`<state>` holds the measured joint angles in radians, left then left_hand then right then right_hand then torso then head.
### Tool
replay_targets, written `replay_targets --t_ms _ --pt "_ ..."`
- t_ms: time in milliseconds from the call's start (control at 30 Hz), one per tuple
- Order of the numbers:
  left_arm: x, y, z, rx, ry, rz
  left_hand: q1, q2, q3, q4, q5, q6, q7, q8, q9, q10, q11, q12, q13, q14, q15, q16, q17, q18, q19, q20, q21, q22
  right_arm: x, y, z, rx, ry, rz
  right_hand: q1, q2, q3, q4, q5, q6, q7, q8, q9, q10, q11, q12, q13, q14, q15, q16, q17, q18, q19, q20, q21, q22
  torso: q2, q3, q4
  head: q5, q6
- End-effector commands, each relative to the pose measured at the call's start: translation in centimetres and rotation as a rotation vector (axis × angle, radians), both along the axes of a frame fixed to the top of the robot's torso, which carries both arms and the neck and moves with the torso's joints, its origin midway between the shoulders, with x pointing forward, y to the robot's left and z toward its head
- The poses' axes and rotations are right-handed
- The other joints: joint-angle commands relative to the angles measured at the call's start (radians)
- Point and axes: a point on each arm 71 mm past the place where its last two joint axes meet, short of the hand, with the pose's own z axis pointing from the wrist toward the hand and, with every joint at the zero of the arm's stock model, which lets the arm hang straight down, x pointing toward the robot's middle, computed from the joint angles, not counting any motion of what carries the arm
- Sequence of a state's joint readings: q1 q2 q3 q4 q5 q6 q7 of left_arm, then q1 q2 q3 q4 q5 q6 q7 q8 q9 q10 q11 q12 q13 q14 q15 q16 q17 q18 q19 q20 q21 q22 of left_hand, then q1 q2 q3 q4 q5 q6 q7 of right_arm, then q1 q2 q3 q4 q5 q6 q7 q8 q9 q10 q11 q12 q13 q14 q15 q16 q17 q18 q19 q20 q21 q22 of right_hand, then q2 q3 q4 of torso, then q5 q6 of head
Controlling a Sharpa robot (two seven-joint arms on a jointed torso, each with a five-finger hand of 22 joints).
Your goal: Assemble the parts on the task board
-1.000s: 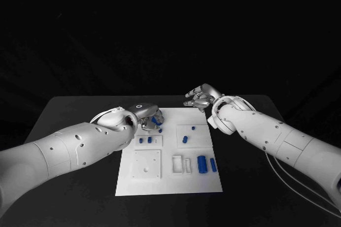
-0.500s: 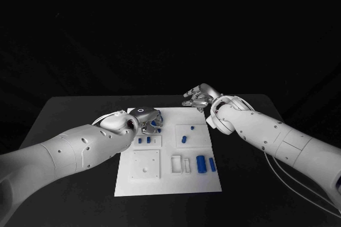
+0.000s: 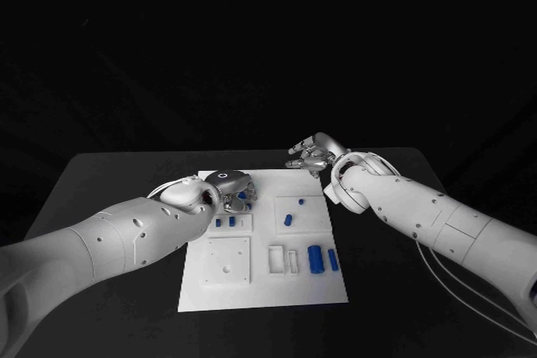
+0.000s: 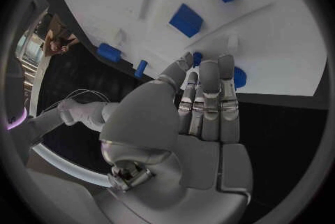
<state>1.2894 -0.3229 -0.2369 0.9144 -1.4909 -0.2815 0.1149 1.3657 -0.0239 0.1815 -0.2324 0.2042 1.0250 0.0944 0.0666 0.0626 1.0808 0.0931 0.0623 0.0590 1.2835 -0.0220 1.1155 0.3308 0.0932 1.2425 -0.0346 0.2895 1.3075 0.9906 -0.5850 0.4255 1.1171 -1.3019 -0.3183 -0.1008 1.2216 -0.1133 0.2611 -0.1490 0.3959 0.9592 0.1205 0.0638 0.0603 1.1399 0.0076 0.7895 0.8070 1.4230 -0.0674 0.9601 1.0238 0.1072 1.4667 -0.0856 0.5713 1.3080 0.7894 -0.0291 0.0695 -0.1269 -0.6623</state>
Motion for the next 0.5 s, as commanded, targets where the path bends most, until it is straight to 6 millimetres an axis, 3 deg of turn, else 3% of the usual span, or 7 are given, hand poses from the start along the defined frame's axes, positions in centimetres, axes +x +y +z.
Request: replay_targets --t_ms 33,233,500 --pt "0.01 -0.05 -0.23 0.008 0.002 0.001 0.003 0.002 0.011 -0.002 -0.002 -0.001 0.002 -0.005 -0.001 0.000 -0.004 -0.005 -0.002 0.012 0.000 0.008 0.003 0.016 0.008 -0.004 0.012 0.024 -0.06 0.15 0.10 0.001 -0.005 0.008 -0.009 0.002 0.004 0.004 0.004 -0.007 -0.002 -0.004 -0.001 0.000 -0.007 -0.004 -0.001 0.003 -0.002 -0.004 0.001 0.009 0.049 -0.002 0.003 0.038 0.001 -0.0010 0.0011 -0.002 -0.002" --pt "0.14 0.19 -0.44 0.016 0.010 0.013 -0.005 0.003 0.043 -0.001 -0.002 0.011 0.008 -0.005 -0.001 0.027 -0.007 -0.005 -0.002 0.015 0.001 0.016 0.006 0.018 0.002 -0.004 0.039 0.024 -0.10 0.25 0.18 0.002 -0.007 0.011 -0.009 0.002 0.003 0.005 0.004 -0.005 -0.002 -0.004 0.000 0.000 -0.007 -0.004 -0.001 0.003 -0.002 -0.004 0.000 0.009 0.049 -0.002 0.004 0.038 0.000 0.0007 -0.0002 -0.004 -0.002" --pt "0.17 0.13 -0.71 0.037 0.034 0.021 -0.009 -0.002 0.079 0.008 -0.004 0.038 0.018 -0.004 -0.001 0.043 -0.007 -0.005 -0.002 0.013 0.005 0.031 0.009 0.024 -0.011 -0.001 0.073 0.023 -0.13 0.30 0.22 0.002 -0.007 0.013 -0.009 0.002 0.003 0.005 0.004 -0.005 -0.002 -0.004 0.000 0.000 -0.007 -0.004 -0.001 0.003 -0.002 -0.004 0.000 0.009 0.049 -0.002 0.004 0.038 -0.001 0.0002 0.0007 -0.005 -0.004"
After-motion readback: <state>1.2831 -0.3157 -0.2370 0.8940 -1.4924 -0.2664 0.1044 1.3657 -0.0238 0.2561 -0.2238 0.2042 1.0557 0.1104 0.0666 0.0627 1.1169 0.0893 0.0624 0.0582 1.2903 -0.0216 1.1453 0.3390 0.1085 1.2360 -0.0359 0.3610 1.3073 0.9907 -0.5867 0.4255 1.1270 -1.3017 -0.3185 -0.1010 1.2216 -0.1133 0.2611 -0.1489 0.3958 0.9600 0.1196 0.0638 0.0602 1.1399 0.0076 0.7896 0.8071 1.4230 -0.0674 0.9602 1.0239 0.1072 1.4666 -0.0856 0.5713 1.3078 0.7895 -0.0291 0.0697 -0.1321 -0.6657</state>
